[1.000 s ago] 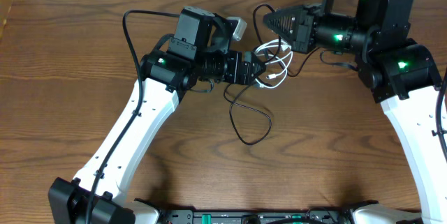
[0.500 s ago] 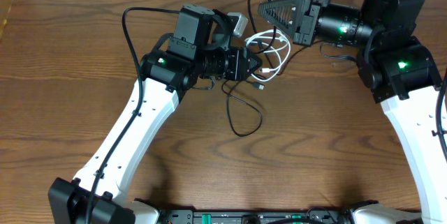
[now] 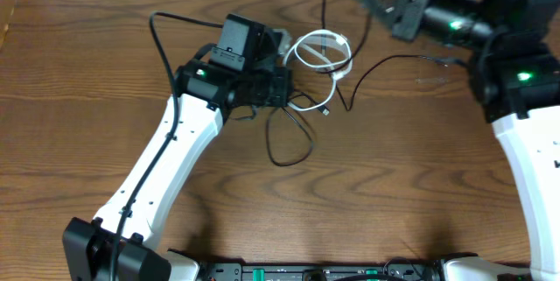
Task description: Untangle cables
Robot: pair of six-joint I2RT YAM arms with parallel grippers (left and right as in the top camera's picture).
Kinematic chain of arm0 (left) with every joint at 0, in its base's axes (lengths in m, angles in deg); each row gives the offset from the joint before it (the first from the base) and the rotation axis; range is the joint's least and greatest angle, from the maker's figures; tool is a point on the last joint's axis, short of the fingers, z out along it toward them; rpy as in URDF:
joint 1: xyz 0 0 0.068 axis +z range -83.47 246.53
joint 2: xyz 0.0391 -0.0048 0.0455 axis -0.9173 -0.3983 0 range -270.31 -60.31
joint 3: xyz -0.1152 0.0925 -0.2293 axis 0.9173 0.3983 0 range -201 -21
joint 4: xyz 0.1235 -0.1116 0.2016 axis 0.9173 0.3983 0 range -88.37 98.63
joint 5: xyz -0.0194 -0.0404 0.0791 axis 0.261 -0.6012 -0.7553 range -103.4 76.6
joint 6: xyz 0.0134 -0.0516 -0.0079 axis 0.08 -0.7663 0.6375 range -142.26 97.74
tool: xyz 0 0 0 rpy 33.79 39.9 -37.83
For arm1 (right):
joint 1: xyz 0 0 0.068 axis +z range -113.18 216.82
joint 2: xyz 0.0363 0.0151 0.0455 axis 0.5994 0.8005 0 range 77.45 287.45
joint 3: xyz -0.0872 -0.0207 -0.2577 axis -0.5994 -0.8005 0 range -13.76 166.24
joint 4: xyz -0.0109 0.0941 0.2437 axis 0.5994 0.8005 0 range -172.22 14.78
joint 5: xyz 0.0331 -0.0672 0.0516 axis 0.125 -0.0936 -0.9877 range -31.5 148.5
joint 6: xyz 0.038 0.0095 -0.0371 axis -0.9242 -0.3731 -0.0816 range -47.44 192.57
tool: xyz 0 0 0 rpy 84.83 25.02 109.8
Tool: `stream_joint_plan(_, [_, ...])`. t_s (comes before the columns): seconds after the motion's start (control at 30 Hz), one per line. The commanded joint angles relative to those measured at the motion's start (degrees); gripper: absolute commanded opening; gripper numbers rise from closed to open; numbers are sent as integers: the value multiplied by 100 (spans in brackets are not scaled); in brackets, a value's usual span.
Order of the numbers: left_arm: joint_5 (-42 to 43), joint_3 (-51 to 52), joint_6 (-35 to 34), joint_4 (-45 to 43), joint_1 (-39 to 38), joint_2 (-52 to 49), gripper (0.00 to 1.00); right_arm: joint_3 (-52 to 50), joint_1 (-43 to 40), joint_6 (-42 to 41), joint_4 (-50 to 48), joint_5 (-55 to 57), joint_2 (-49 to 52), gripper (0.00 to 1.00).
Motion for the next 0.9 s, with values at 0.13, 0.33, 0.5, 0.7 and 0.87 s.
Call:
stream_joint_plan(0.13, [-1231, -33, 330, 407, 444, -42, 8, 74, -1060, 487, 1338, 1311, -24, 1])
stream_joint_plan(0.33, [-1231, -33, 328, 422, 529, -42, 8, 74, -1331, 1541, 2903, 2575, -24, 1])
stream_joint_plan(0.5, [-1615, -33, 328, 435, 531, -42, 8, 74, -1333, 1714, 4013, 5414, -24, 1])
stream_joint_plan(0.7, [-2076, -33, 330, 560, 531, -31, 8, 72, -1443, 1473, 4428, 8148, -24, 1])
stream_joint_plan(0.87, [-2175, -33, 328, 623, 549, -31, 8, 68, -1875, 1220, 4581, 9339, 9, 1])
